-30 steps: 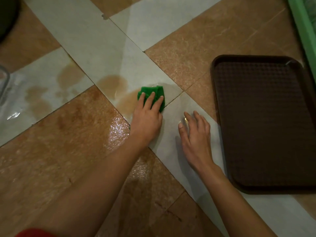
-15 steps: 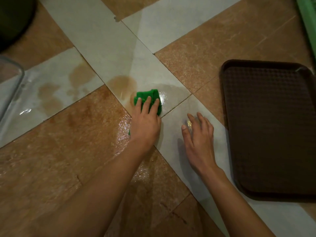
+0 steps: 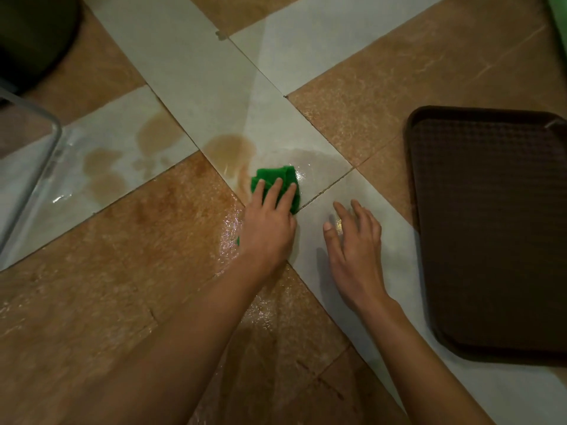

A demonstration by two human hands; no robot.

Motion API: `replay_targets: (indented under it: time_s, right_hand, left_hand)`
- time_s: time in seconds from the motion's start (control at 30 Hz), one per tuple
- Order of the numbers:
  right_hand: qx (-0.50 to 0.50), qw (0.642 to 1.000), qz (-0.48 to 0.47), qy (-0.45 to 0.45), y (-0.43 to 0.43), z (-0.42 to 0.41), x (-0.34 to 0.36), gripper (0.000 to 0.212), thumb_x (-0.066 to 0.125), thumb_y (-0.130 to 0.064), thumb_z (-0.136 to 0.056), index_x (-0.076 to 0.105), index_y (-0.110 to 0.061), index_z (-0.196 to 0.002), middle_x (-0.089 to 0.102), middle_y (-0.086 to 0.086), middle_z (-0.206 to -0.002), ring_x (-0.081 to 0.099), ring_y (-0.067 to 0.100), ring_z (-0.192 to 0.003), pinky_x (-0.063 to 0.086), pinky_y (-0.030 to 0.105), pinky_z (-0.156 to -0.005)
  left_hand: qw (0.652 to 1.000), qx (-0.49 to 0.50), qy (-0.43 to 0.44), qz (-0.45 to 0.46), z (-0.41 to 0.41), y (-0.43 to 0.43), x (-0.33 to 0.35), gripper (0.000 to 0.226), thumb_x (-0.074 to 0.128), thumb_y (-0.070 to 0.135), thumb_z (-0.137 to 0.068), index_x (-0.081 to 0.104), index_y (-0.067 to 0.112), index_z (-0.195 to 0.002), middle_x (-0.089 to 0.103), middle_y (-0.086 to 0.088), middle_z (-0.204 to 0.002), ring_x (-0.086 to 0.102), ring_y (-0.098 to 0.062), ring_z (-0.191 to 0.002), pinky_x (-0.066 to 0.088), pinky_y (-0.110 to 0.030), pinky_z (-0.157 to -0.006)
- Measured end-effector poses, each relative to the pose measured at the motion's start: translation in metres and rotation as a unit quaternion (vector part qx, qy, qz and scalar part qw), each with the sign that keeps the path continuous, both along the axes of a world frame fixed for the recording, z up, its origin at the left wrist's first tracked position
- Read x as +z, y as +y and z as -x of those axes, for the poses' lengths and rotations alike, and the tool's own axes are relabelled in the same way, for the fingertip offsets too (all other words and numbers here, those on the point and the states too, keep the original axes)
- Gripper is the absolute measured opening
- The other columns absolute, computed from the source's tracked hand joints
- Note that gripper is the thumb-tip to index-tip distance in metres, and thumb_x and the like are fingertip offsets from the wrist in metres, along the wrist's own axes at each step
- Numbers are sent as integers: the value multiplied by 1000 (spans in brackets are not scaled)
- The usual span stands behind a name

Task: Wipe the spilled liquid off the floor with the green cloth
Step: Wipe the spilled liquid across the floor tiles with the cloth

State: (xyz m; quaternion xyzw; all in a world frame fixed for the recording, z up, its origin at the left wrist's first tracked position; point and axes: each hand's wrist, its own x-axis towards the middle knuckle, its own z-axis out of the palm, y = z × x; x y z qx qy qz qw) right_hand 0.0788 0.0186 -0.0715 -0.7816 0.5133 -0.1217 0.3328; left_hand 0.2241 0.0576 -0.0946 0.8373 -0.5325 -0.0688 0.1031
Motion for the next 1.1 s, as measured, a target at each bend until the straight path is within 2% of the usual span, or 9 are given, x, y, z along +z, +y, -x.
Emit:
replay_targets:
  time_s: [0.13,0.37,0.5,0.57,0.73,0.8,0.93,1.03,1.1]
  right_hand:
    - [10,1000,1,11,4,-2,-1,59,25,-50,-90,35,-26,-143,22,5,-154,10,21,-142,10,45,-118]
    - [27,999,-9,40,1,-7,2,54,39,-40,-97,27,-24,-147,14,6,-157,4,23,-142,8,44,-118]
    - [50,993,22,108,-1,-8,1,57,36,-44,-96,23,-25,-147,14,6,-157,4,25,-144,-1,42,-119]
    - [52,991,28,123,-1,-9,0,56,35,-45,-96,26,-24,-146,16,6,-156,5,25,-144,-3,42,-118]
    - [61,988,50,130,0,-8,-1,53,36,-44,-96,31,-23,-144,18,7,-156,6,26,-144,-5,43,-118]
    - [52,990,59,115,-1,-7,-1,53,38,-43,-96,32,-22,-144,19,8,-155,6,25,-144,-5,42,-117]
    - [30,993,67,97,-6,-5,0,51,39,-42,-96,34,-21,-142,19,8,-155,6,25,-144,-5,41,-117]
    - [10,995,65,79,-7,0,2,57,31,-48,-91,35,-21,-141,20,8,-155,7,24,-144,-5,40,-116]
    - [3,996,60,68,-8,3,3,60,29,-49,-88,36,-22,-141,20,7,-155,8,23,-144,-6,38,-116]
  left_hand:
    - [999,-43,-12,-9,-18,-10,0,50,37,25,-96,28,18,-145,29,-11,-150,17,-35,-139,8,-40,-115]
    - [996,90,26,2,-22,6,4,49,38,24,-95,32,16,-143,30,-11,-150,18,-33,-139,18,-43,-112]
    - [1000,-9,4,-17,-5,16,2,54,27,31,-89,41,15,-139,43,-15,-142,30,-39,-133,26,-46,-109]
    - [998,-51,-3,-24,-16,6,3,52,29,31,-91,36,18,-141,40,-13,-144,27,-37,-136,23,-45,-110]
    - [999,27,23,-8,-31,1,6,48,37,26,-95,34,19,-142,33,-10,-148,20,-32,-139,17,-44,-113]
    - [1000,16,9,-8,-18,11,5,50,32,28,-92,40,15,-139,41,-14,-143,29,-37,-134,23,-46,-111]
    - [993,-110,29,-28,4,5,0,55,32,31,-83,50,14,-132,54,-15,-131,45,-42,-123,41,-51,-99]
    - [989,-143,34,-23,-1,-31,-8,59,24,35,-84,42,17,-138,45,-13,-140,36,-37,-131,33,-49,-106]
    - [996,-75,41,-24,-12,-50,-4,56,23,35,-89,36,20,-142,37,-10,-147,25,-34,-137,24,-45,-112]
